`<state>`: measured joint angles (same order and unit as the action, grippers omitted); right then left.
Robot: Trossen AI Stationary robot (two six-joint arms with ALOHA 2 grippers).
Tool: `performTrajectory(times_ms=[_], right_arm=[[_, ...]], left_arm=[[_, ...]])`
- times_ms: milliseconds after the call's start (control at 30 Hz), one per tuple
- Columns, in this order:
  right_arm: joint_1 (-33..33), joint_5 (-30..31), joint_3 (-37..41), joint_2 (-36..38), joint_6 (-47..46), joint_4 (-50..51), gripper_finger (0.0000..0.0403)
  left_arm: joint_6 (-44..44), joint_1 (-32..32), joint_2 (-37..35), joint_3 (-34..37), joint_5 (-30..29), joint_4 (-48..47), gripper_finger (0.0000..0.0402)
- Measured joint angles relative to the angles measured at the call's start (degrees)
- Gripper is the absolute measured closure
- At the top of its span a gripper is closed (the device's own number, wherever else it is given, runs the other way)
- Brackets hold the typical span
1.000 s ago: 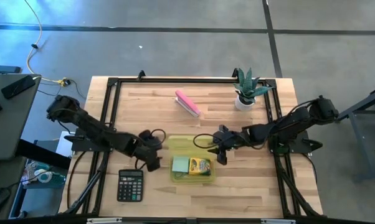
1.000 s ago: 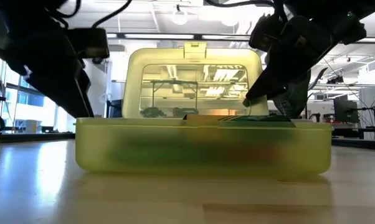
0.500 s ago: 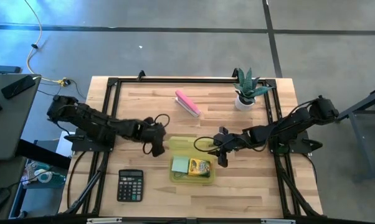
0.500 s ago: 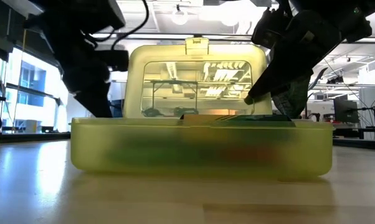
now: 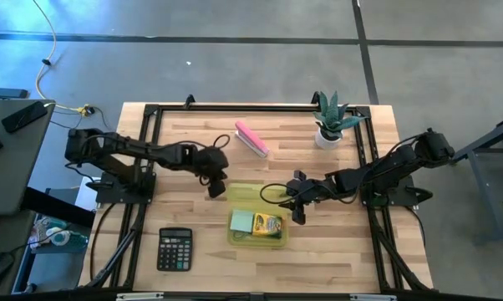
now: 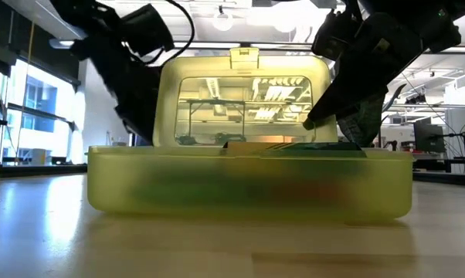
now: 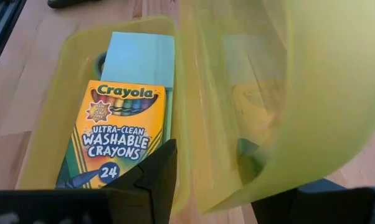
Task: Pack school essentials
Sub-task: Close the yellow supply box
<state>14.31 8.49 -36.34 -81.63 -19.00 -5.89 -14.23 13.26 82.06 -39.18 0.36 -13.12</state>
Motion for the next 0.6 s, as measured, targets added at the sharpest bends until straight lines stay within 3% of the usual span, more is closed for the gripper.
performTrajectory(times_ms=[267, 600], right_arm=[[0.0, 0.0, 0.0, 0.0, 0.0, 0.0, 0.0242], [0.0, -0.1, 0.0, 0.0, -0.2, 0.0, 0.0242]], left_arm=[[2.5, 3.5, 0.0, 0.0, 10.6, 8.1, 0.0399], [6.5, 3.8, 0.0, 0.0, 18.7, 13.3, 0.0401]])
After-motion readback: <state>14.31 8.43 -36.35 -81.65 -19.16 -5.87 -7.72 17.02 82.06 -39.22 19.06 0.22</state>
